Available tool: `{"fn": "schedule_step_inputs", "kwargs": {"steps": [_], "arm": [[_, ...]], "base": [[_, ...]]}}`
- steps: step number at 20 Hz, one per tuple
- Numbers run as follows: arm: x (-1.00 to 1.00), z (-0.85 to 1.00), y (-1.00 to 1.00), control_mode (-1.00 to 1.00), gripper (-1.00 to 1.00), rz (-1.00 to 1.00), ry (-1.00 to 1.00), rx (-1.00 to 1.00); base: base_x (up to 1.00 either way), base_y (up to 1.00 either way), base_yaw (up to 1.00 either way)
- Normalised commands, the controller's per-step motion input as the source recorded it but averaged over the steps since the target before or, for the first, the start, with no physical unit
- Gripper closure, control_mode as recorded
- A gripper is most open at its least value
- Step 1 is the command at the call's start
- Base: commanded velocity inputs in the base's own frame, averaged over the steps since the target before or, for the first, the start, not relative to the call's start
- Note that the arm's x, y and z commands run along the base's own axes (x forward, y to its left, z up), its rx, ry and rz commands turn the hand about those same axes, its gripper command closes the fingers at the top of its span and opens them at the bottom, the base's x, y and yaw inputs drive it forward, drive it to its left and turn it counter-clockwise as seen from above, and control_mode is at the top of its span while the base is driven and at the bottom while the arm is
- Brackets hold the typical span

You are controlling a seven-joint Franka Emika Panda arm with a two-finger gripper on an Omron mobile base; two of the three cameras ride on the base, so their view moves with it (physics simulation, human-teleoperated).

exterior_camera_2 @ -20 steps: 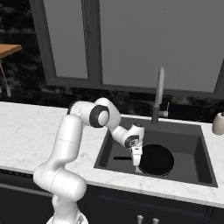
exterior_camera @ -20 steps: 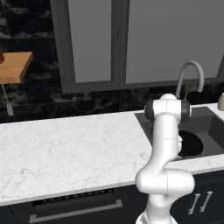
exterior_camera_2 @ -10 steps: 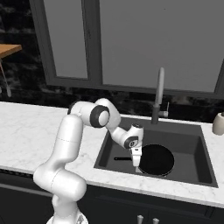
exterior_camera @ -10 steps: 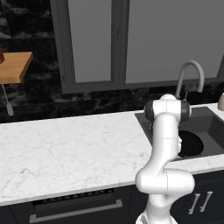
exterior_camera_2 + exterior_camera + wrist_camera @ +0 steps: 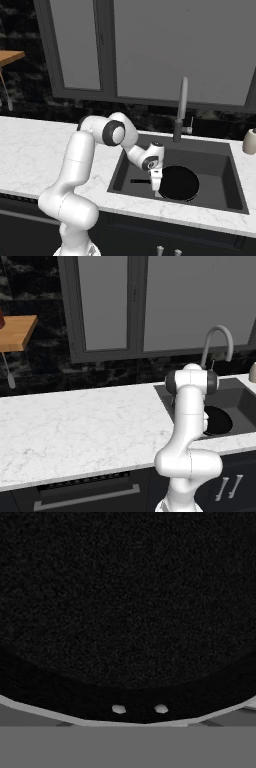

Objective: Pick the pan and sponge and place them into the sink. Then turn on the water.

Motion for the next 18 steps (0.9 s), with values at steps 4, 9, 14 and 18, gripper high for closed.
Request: {"fn": "schedule_step_inputs", "kwargs": {"steps": [4,9,14,18], "arm": [[0.0,0.0,0.0,-1.0,-1.0,0.0,0.0,0.0],[0.0,0.0,0.0,-1.0,-1.0,0.0,-0.01,0.0],[0.0,0.69,0.01,-1.0,-1.0,0.0,-0.04,0.01],[0.0,0.94,0.12,-1.0,-1.0,0.0,-0.05,0.0]], "base": [[0.0,0.0,0.0],[0.0,0.0,0.0],[0.0,0.0,0.0],[0.0,0.0,0.0]]}}
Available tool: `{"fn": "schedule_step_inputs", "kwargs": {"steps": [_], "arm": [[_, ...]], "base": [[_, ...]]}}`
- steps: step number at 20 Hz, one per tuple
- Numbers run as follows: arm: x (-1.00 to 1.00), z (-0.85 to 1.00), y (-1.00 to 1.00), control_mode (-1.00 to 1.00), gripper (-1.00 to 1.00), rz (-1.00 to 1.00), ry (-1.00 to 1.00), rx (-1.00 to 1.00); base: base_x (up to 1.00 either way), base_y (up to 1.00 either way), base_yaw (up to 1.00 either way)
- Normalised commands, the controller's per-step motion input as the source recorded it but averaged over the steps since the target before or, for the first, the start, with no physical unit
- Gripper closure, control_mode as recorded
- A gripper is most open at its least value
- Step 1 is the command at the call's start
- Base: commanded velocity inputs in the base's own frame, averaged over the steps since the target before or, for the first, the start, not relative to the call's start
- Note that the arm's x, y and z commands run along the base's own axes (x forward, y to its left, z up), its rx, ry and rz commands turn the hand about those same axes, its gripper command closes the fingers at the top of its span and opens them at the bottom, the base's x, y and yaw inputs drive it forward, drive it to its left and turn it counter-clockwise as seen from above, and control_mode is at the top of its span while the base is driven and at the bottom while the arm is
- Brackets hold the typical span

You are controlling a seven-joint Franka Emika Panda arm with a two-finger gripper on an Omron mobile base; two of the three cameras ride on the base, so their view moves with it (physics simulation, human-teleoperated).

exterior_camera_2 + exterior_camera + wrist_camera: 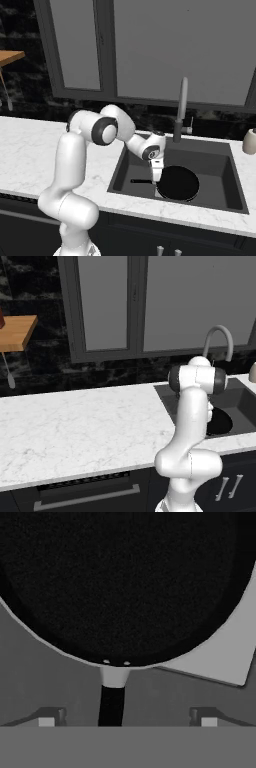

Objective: Pick the pan and sponge and place them into the sink. Then turn on the water.

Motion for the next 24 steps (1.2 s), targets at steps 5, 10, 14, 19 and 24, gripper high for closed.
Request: {"fn": "schedule_step_inputs", "kwargs": {"steps": [5,10,14,19,24], "arm": [[-0.21,0.72,0.19,-1.0,-1.0,0.01,0.0,0.0],[-0.24,0.53,0.37,-1.0,-1.0,0.21,-0.01,0.0],[-0.19,0.51,0.47,-1.0,-1.0,0.44,0.0,0.0],[-0.14,0.55,0.53,-1.0,-1.0,0.36,0.0,0.0],[-0.24,0.52,0.66,-1.0,-1.0,0.23,-0.01,0.0]], "base": [[0.0,0.0,0.0],[0.0,0.0,0.0],[0.0,0.0,0.0],[0.0,0.0,0.0],[0.0,0.0,0.0]]}}
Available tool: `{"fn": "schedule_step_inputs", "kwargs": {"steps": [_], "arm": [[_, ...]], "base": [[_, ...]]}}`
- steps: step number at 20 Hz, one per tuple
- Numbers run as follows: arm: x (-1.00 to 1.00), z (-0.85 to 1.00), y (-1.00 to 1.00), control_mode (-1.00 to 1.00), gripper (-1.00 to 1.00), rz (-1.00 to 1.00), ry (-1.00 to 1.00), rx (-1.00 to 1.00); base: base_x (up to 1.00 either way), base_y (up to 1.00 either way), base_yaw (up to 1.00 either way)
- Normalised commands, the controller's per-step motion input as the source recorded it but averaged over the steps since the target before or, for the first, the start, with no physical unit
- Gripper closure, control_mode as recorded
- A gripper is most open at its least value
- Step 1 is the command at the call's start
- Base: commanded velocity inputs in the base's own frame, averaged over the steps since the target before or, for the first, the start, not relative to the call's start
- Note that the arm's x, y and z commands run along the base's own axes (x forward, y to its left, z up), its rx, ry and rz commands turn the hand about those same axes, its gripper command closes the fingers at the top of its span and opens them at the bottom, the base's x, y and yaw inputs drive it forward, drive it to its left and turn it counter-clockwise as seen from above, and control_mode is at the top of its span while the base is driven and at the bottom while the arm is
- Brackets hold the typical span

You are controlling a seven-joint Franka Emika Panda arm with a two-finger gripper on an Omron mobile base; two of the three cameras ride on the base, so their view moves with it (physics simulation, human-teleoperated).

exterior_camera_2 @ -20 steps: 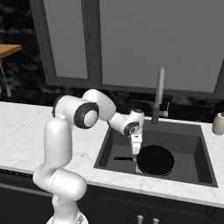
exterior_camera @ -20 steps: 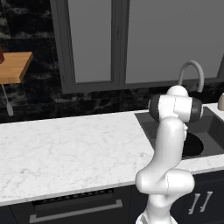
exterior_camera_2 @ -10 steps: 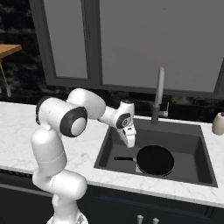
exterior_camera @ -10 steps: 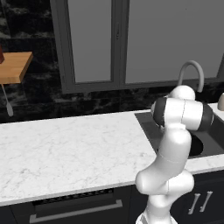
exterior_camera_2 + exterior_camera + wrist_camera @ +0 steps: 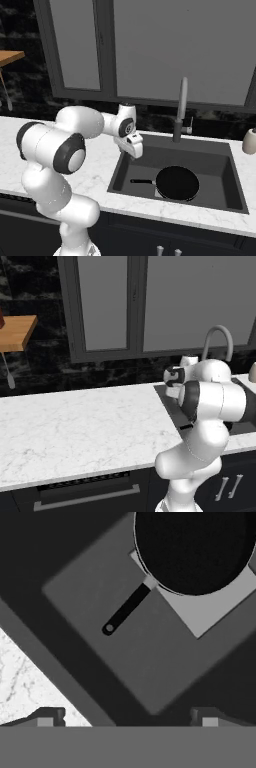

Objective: Pick the pan and sponge and place them into the sink. Then turn on the water.

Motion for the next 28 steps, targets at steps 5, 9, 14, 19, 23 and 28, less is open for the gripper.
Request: {"fn": "schedule_step_inputs", "kwargs": {"steps": [5,9,14,19,23,28], "arm": [[-0.52,0.46,0.75,-1.0,-1.0,0.19,0.0,0.0],[-0.52,0.74,0.52,-1.0,-1.0,0.18,0.0,0.02],[-0.71,0.42,0.48,-1.0,-1.0,0.21,0.0,0.01],[-0.51,0.39,0.43,-1.0,-1.0,0.22,-0.01,0.05],[-0.46,0.49,0.38,-1.0,-1.0,0.17,-0.11,0.01],[-0.24,0.49,0.22,-1.0,-1.0,0.1,-0.13,0.0]], "base": [[0.0,0.0,0.0],[0.0,0.0,0.0],[0.0,0.0,0.0],[0.0,0.0,0.0],[0.0,0.0,0.0],[0.0,0.0,0.0]]}}
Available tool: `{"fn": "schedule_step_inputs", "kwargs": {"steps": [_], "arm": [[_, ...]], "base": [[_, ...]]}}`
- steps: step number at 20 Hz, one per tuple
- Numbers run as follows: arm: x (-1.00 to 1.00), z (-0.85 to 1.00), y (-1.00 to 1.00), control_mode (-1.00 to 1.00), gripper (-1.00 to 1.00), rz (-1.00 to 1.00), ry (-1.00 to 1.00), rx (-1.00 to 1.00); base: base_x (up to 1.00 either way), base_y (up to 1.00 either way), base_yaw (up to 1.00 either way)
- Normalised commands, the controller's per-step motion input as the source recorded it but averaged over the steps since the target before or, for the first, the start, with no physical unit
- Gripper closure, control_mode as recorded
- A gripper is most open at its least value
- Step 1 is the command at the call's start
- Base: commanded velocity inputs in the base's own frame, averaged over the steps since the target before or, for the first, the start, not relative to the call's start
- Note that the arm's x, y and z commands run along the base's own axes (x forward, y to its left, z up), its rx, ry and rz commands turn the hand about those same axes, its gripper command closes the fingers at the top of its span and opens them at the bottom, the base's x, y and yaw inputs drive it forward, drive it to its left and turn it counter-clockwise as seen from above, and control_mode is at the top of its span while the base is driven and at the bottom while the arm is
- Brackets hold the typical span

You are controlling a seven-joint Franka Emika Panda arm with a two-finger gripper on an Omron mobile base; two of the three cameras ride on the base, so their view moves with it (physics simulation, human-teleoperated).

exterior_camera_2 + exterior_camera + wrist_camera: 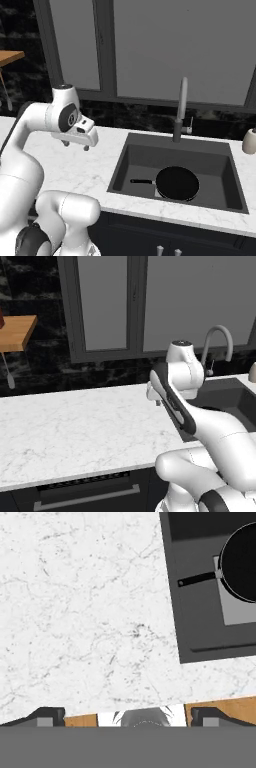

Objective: Pick the pan and sponge and place them into the sink. Then turn on the water.

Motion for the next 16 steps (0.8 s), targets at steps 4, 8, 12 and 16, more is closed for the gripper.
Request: {"fn": "schedule_step_inputs", "kwargs": {"steps": [4,8,12,16], "arm": [[-0.46,0.35,-0.05,-1.0,-1.0,0.06,-0.13,0.03],[-0.41,0.25,-0.1,-1.0,-1.0,0.11,-0.12,0.04],[-0.1,0.12,-0.04,-1.0,-1.0,0.09,-0.05,0.03],[0.0,0.19,0.0,-1.0,-1.0,0.01,0.0,0.01]], "base": [[0.0,0.0,0.0],[0.0,0.0,0.0],[0.0,0.0,0.0],[0.0,0.0,0.0]]}}
